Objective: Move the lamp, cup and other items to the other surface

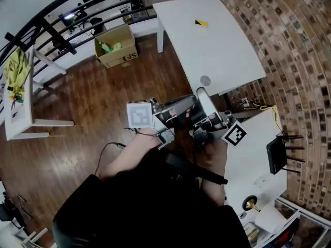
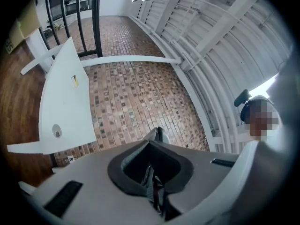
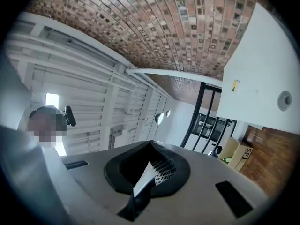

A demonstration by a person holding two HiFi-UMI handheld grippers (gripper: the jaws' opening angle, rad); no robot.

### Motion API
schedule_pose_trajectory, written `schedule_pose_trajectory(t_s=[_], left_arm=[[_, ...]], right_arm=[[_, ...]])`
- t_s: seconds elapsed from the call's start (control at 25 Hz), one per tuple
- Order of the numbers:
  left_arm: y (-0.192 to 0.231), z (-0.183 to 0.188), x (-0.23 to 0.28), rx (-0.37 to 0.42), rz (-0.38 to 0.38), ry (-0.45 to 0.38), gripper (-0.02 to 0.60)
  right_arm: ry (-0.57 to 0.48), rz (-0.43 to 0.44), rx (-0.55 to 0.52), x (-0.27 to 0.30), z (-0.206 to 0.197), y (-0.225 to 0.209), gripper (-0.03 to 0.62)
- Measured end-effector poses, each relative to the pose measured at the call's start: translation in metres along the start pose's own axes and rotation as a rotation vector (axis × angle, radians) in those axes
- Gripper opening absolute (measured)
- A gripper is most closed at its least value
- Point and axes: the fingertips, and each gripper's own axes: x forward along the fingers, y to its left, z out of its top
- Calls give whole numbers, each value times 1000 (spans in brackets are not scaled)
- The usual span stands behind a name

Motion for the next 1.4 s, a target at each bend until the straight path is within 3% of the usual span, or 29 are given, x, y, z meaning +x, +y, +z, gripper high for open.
schedule_pose_trajectory(t_s=[0.32, 0.56, 0.76, 1.12, 1.4], left_arm=[[20, 105, -49, 64, -20, -25, 2], [21, 176, -109, 52, -9, -94, 0], [25, 214, -142, 46, -1, -146, 0], [57, 269, -169, 87, 62, -217, 0], [107, 356, -168, 136, 149, -263, 0]], right_arm=[[39, -9, -21, 114, -25, -33, 18], [93, -7, 14, 194, -73, -55, 18], [152, -2, 38, 238, -99, -68, 19], [230, 43, 107, 298, -115, -106, 20], [281, 111, 154, 380, -93, -158, 18]])
